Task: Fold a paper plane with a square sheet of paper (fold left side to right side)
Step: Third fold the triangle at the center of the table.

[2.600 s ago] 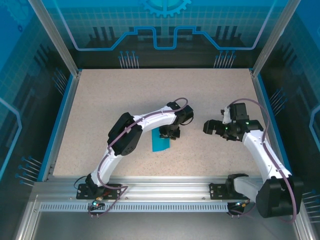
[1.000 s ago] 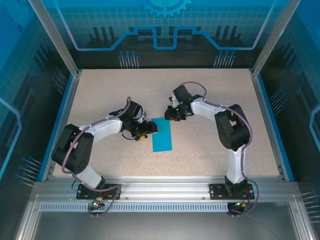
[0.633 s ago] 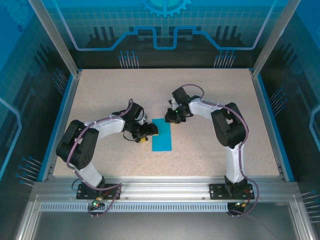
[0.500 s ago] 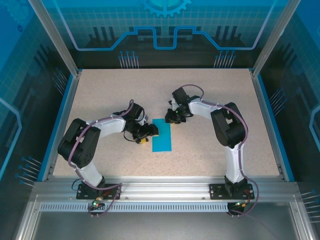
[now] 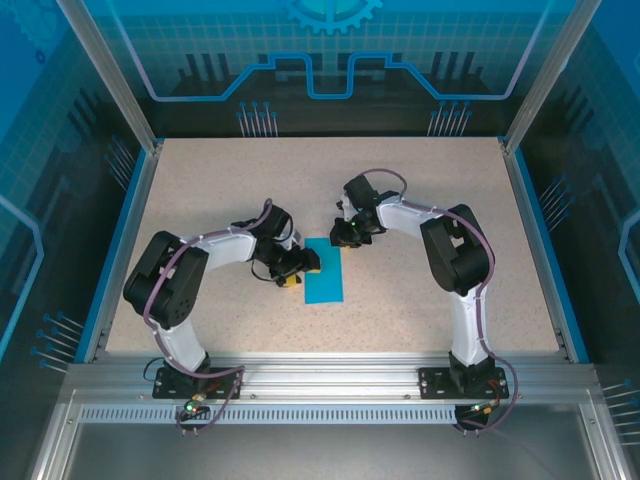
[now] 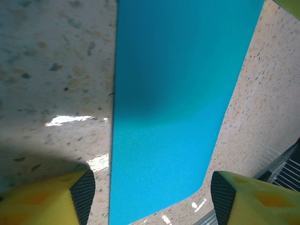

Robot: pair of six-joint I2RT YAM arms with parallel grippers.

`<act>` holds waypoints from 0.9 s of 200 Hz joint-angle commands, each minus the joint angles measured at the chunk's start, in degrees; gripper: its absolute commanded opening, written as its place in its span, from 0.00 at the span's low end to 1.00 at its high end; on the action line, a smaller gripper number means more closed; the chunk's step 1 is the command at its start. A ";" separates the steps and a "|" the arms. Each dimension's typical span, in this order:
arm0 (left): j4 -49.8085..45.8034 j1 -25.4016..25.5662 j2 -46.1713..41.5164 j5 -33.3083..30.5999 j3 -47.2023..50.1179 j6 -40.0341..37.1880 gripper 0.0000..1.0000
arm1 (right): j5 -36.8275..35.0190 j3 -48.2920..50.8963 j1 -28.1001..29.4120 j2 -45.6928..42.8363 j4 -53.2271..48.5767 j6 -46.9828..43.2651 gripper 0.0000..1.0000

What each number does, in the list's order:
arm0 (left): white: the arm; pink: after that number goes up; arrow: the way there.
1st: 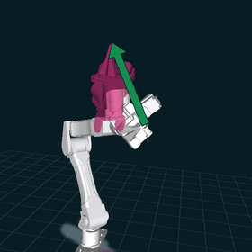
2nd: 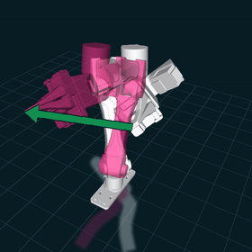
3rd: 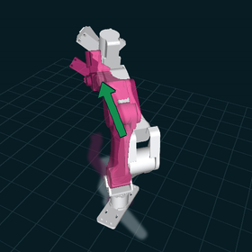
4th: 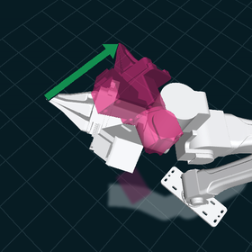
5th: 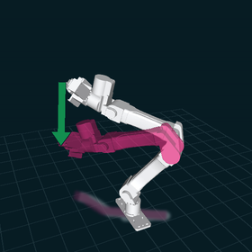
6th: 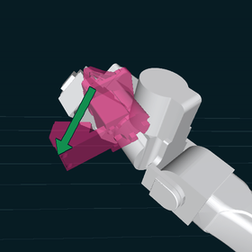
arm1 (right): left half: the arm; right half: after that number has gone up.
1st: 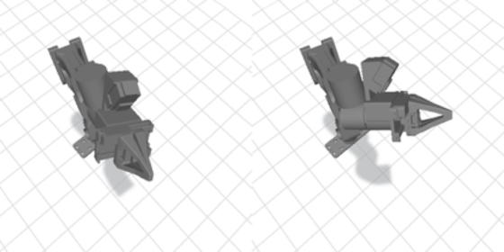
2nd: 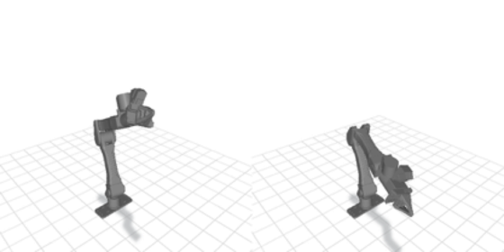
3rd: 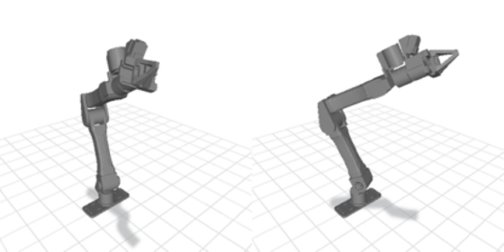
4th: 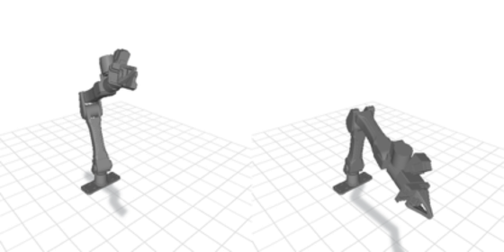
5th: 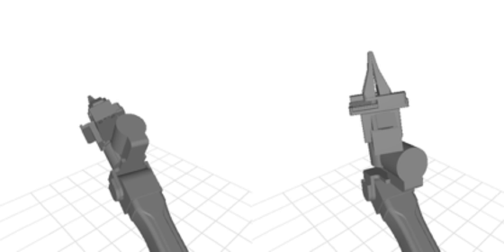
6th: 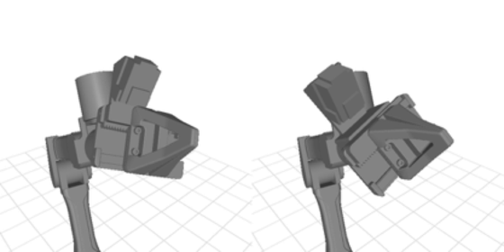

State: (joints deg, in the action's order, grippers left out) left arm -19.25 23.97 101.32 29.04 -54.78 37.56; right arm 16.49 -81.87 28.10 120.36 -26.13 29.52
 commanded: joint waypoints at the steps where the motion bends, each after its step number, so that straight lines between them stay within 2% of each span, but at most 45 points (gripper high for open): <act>1: 0.48 0.89 1.48 2.25 -1.54 0.10 0.66 | -0.59 -0.70 0.59 1.72 -1.82 -0.93 0.20; 180: 0.44 2.31 1.38 1.90 -2.87 0.32 0.63 | -0.11 -0.16 0.64 1.64 -1.03 -0.69 0.20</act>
State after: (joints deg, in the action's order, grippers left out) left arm -19.09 25.96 103.18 29.47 -56.82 37.56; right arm 16.56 -81.87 28.10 120.38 -26.09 29.54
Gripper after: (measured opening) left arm 0.624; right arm 0.200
